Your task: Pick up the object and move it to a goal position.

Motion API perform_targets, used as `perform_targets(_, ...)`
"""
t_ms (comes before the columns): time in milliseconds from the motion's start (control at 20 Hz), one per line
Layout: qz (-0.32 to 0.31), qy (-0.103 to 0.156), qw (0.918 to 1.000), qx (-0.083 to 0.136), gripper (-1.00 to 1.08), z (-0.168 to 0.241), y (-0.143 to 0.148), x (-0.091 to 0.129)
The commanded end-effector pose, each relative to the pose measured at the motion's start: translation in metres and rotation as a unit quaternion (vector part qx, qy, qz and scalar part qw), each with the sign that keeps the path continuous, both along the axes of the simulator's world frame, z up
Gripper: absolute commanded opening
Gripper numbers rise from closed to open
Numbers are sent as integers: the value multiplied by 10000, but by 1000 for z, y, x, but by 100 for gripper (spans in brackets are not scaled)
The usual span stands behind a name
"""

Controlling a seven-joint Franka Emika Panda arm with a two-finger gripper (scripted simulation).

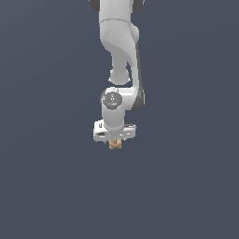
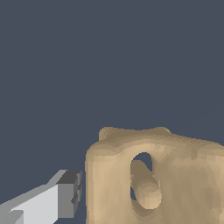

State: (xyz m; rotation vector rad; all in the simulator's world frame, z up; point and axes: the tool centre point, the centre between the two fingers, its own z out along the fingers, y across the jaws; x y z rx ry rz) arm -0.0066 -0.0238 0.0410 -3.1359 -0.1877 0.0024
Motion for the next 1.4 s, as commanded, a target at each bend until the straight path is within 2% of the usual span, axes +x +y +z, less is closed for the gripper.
perform_targets(0, 1, -7, 10000, 0, -100, -1, 0, 1)
perform_targets(750, 3, -12, 10000, 0, -100, 7, 1, 1)
perform_targets(1050, 3, -12, 10000, 0, -100, 38, 2, 2)
perform_targets(1350, 3, -12, 10000, 0, -100, 91, 4, 5)
